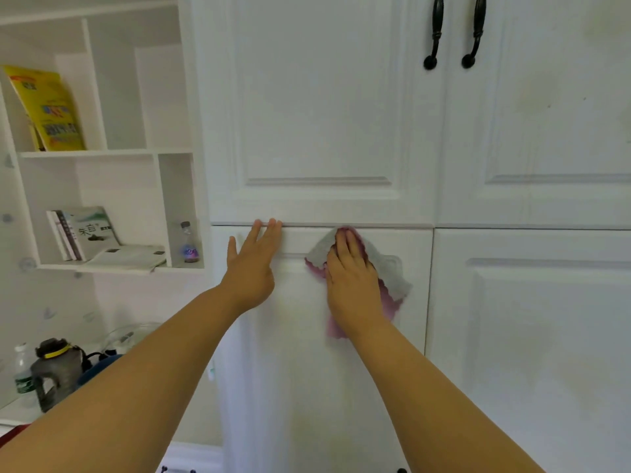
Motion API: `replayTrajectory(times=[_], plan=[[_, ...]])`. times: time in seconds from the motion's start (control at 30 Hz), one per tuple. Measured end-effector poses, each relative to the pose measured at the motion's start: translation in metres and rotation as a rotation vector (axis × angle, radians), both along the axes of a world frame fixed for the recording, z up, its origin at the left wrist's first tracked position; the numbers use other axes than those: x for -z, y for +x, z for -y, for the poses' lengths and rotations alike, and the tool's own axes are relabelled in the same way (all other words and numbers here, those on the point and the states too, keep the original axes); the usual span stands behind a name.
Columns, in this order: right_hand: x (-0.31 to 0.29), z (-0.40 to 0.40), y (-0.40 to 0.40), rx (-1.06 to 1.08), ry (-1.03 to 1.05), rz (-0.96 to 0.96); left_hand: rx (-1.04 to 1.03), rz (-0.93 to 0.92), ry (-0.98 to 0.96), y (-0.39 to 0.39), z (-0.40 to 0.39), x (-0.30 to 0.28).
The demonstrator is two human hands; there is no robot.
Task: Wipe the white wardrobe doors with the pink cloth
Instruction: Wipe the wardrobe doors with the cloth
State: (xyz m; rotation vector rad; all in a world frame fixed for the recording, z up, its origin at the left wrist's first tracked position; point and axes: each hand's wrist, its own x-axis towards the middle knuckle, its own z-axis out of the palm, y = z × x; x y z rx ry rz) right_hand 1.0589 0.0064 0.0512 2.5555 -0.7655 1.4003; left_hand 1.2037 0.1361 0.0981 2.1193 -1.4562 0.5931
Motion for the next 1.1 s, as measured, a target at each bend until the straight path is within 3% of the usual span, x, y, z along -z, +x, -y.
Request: replayTrajectory(times=[0.2, 0.33, 0.57, 0.67, 0.73, 0.9, 1.0, 1.1], plan=[[-0.027, -0.017, 0.054, -0.189, -0.139, -0.284, -0.022, -0.031, -0.062, 0.019, -0.007, 0.002], [-0.035, -0.011, 0.055, -0.284, -0.13, -0.309, 0.018, -0.06, -0.141, 0.012, -0.008, -0.001], [-0.029, 0.019, -0.025, -0.091, -0.035, -0.317, 0.212, -0.07, -0.399, -0.024, 0.022, -0.01], [-0.031, 0.034, -0.056, -0.098, -0.017, -0.194, 0.333, -0.06, -0.436, -0.055, 0.047, -0.011], [-0.035, 0.048, -0.08, -0.011, -0.067, -0.008, 0.428, -0.082, -0.462, -0.081, 0.065, -0.01], [-0.075, 0.078, -0.163, 0.193, 0.029, 0.386, 0.589, -0.079, -0.452, -0.145, 0.102, -0.017], [-0.105, 0.091, -0.2, 0.316, -0.039, 0.414, 0.621, -0.061, -0.496, -0.176, 0.118, -0.037], [-0.143, 0.112, -0.213, 0.27, -0.042, 0.367, 0.607, 0.012, -0.561, -0.21, 0.139, -0.081]])
